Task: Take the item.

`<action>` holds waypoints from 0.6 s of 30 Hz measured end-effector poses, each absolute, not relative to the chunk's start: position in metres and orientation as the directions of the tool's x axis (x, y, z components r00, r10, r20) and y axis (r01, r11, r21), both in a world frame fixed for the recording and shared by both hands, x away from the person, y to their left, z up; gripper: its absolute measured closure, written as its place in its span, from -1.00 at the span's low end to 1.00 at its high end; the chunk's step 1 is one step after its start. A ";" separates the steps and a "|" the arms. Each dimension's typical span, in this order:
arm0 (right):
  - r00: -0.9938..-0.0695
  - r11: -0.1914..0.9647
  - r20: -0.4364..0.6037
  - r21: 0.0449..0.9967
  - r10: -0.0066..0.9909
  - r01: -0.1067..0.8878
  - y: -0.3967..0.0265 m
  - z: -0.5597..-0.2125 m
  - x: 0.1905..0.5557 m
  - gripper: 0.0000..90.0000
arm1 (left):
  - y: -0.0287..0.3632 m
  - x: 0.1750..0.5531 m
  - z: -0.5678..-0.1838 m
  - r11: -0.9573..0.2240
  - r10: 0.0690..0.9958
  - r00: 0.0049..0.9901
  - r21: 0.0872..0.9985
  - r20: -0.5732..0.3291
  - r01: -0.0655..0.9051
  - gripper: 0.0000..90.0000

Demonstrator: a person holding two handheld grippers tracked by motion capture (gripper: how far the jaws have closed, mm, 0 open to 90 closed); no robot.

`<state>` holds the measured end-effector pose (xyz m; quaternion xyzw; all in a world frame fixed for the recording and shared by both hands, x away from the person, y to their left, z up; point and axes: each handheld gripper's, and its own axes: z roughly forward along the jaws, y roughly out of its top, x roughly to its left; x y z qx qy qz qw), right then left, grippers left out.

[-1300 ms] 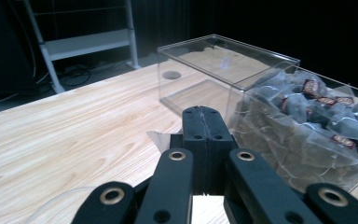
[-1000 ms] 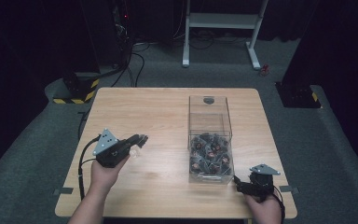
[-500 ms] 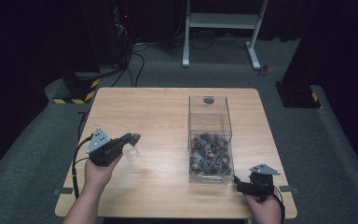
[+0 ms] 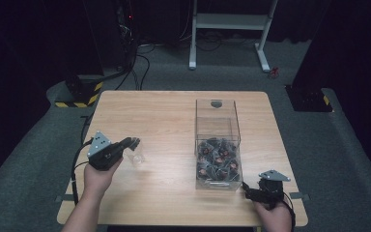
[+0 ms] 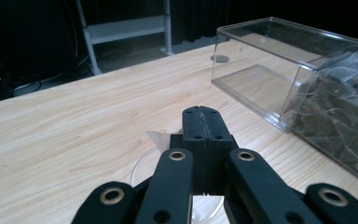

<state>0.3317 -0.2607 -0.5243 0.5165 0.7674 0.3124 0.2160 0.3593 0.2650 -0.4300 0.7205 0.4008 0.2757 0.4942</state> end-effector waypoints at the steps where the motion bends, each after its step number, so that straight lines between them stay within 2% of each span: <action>1: -0.375 0.273 -0.010 0.703 0.927 0.657 -0.261 -0.524 0.332 -0.73 | 0.265 0.360 -0.431 -0.190 0.851 0.525 0.933 0.002 0.305 1.00; 18: -0.375 0.274 -0.011 0.703 0.927 0.656 -0.261 -0.524 0.332 -0.73 | 0.267 0.362 -0.446 -0.211 0.863 0.506 0.909 0.001 0.359 1.00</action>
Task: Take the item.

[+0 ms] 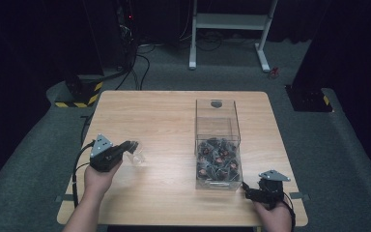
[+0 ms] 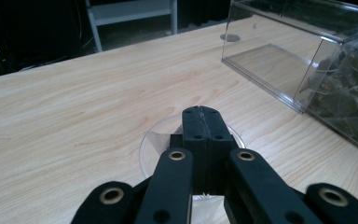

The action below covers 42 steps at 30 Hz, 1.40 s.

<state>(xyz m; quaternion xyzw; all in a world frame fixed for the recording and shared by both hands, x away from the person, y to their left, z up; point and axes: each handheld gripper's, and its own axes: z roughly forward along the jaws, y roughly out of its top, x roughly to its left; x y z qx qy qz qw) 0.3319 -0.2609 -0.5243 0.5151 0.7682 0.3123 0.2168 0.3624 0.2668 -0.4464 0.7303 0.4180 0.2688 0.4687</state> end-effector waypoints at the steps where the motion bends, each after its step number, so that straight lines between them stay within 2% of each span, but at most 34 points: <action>1: -0.375 0.274 -0.011 0.703 0.927 0.656 -0.261 -0.524 0.332 -0.73 | 0.266 0.362 -0.447 -0.212 0.863 0.506 0.909 0.002 0.358 1.00; 6: -0.374 0.272 -0.010 0.703 0.927 0.657 -0.261 -0.524 0.332 -0.73 | 0.266 0.363 -0.446 -0.204 0.865 0.502 0.912 -0.002 0.355 0.81; 15: -0.375 0.274 -0.011 0.703 0.927 0.656 -0.261 -0.524 0.332 -0.73 | 0.270 0.360 -0.440 -0.158 0.885 0.466 0.922 -0.027 0.354 -0.06; 23: -0.375 0.274 -0.011 0.703 0.927 0.656 -0.261 -0.524 0.332 -0.73 | 0.276 0.355 -0.437 -0.155 0.872 0.486 0.913 -0.053 0.377 -0.59; 27: -0.375 0.274 -0.011 0.703 0.927 0.656 -0.261 -0.524 0.332 -0.73 | 0.280 0.350 -0.439 -0.156 0.870 0.489 0.908 -0.059 0.388 -0.66; 42: -0.375 0.274 -0.011 0.703 0.927 0.656 -0.261 -0.524 0.332 -0.73 | 0.304 0.329 -0.465 -0.171 0.887 0.457 0.870 -0.069 0.463 -0.66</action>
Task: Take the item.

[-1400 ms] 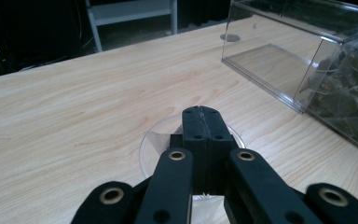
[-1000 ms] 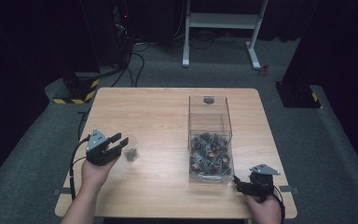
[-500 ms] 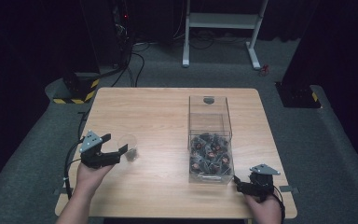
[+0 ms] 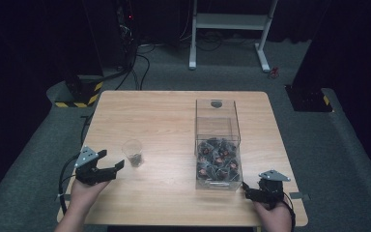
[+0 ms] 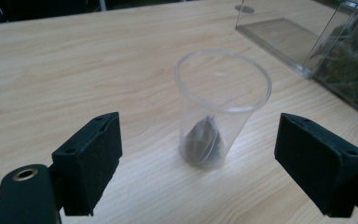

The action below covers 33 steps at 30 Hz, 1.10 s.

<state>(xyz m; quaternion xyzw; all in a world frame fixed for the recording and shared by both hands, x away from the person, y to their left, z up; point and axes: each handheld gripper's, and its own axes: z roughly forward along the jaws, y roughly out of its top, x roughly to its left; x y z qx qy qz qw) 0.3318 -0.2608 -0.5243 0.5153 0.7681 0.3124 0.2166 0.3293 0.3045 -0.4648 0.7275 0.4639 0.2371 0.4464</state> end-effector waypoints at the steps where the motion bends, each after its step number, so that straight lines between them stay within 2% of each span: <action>1: -0.374 0.273 -0.010 0.703 0.927 0.657 -0.261 -0.524 0.332 -0.73 | 0.306 0.329 -0.467 -0.183 0.887 0.458 0.865 -0.059 0.468 -0.66; 22: -0.374 0.272 -0.010 0.703 0.927 0.657 -0.261 -0.524 0.332 -0.73 | 0.313 0.306 -0.526 -0.320 0.893 0.449 0.709 0.004 0.629 -0.66; 33: -0.371 0.268 -0.007 0.703 0.929 0.659 -0.260 -0.524 0.331 -0.72 | 0.313 0.299 -0.530 -0.287 0.908 0.419 0.735 0.005 0.614 -0.68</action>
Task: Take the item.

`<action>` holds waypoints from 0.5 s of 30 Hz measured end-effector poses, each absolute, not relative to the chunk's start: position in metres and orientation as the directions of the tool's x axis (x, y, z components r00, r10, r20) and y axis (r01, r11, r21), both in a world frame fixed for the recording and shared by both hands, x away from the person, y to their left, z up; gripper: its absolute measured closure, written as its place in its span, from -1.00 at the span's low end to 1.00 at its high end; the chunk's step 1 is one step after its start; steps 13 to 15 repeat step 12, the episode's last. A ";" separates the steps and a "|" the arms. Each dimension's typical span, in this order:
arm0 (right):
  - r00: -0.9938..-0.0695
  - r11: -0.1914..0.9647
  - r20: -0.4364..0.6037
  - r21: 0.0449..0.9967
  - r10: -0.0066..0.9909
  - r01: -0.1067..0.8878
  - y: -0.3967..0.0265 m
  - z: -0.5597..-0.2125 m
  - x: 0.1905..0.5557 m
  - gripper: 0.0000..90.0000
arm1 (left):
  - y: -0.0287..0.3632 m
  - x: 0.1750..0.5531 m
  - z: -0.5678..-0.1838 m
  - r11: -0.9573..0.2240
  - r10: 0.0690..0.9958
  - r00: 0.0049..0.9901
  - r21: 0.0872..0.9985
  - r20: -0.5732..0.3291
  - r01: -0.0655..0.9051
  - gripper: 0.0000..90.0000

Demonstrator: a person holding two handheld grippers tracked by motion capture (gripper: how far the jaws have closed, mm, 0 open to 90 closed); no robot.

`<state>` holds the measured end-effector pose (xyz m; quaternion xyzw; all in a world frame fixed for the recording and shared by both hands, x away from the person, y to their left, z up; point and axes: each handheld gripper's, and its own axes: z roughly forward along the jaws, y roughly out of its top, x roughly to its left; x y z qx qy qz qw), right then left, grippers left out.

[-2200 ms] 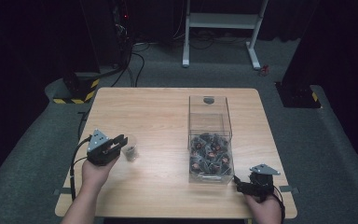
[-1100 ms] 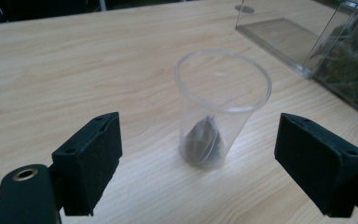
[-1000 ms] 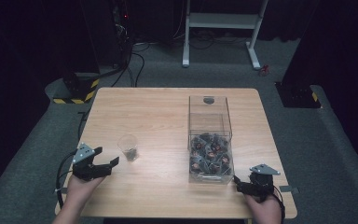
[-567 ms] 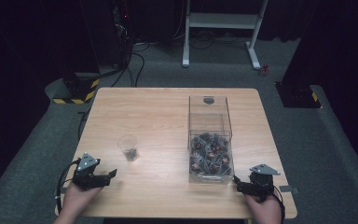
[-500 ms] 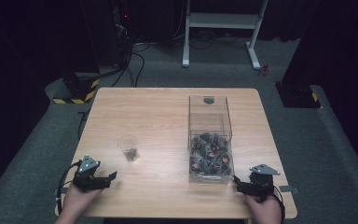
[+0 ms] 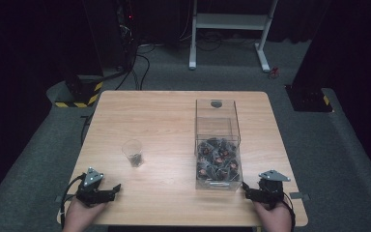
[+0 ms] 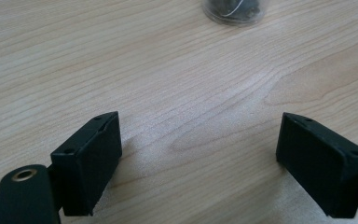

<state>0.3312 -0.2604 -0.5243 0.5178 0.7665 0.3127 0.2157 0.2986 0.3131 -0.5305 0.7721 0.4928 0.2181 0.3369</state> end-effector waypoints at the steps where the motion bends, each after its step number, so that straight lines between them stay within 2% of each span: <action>1: -0.370 0.267 -0.007 0.703 0.929 0.659 -0.260 -0.524 0.331 -0.72 | 0.313 0.298 -0.530 -0.289 0.908 0.420 0.735 0.007 0.613 -0.68; 15: -0.375 0.273 -0.012 0.707 0.927 0.652 -0.261 -0.524 0.332 -0.71 | 0.315 0.298 -0.531 -0.291 0.905 0.425 0.736 0.005 0.612 -0.67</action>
